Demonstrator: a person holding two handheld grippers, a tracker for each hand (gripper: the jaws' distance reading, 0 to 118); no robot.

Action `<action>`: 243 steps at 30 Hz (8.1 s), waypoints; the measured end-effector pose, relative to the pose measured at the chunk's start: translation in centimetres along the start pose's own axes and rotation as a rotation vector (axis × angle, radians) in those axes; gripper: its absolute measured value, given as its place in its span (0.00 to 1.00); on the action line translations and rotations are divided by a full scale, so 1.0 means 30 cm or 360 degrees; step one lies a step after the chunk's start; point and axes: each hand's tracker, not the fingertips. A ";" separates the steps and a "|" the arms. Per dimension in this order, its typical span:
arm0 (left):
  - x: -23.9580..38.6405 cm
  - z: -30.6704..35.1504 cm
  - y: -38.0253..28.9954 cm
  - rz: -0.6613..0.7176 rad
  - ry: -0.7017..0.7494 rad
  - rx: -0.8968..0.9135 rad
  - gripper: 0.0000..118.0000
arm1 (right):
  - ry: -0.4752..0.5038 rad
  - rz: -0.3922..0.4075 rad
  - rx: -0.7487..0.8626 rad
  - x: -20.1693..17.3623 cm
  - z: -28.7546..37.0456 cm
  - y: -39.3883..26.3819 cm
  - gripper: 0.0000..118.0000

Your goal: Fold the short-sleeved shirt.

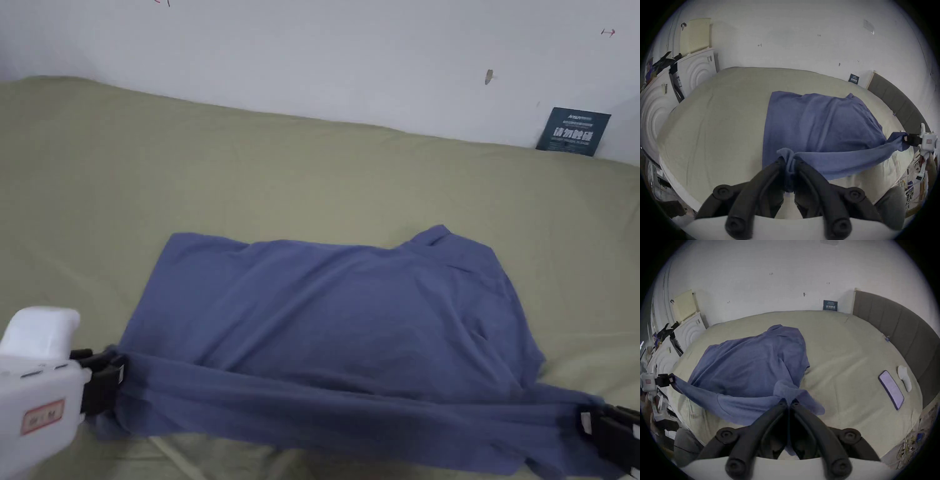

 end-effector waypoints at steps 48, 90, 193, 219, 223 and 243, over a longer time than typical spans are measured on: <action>-0.006 -0.187 -0.144 0.0045 0.0201 0.0004 0.85 | -0.0007 0.0055 0.0269 -0.075 0.102 -0.226 0.00; -0.079 0.055 -0.116 0.0213 -0.0044 0.0098 0.02 | 0.0121 -0.0095 0.0094 0.024 0.065 -0.058 0.05; -0.116 -0.032 0.328 -0.0028 -0.0236 0.0016 0.07 | 0.0166 0.0176 -0.0080 0.010 0.019 0.437 0.00; -0.135 0.151 -0.433 0.0081 -0.0141 -0.0221 0.19 | 0.0005 -0.0247 -0.0333 0.124 0.167 -0.401 0.00; -0.114 0.245 -0.377 0.0125 -0.0086 -0.0138 0.77 | -0.0064 -0.0126 -0.0253 0.072 0.260 -0.343 0.73; 0.106 0.395 -0.331 -0.0094 0.0150 0.0478 0.00 | -0.0064 0.0278 0.0424 -0.285 0.498 -0.249 0.00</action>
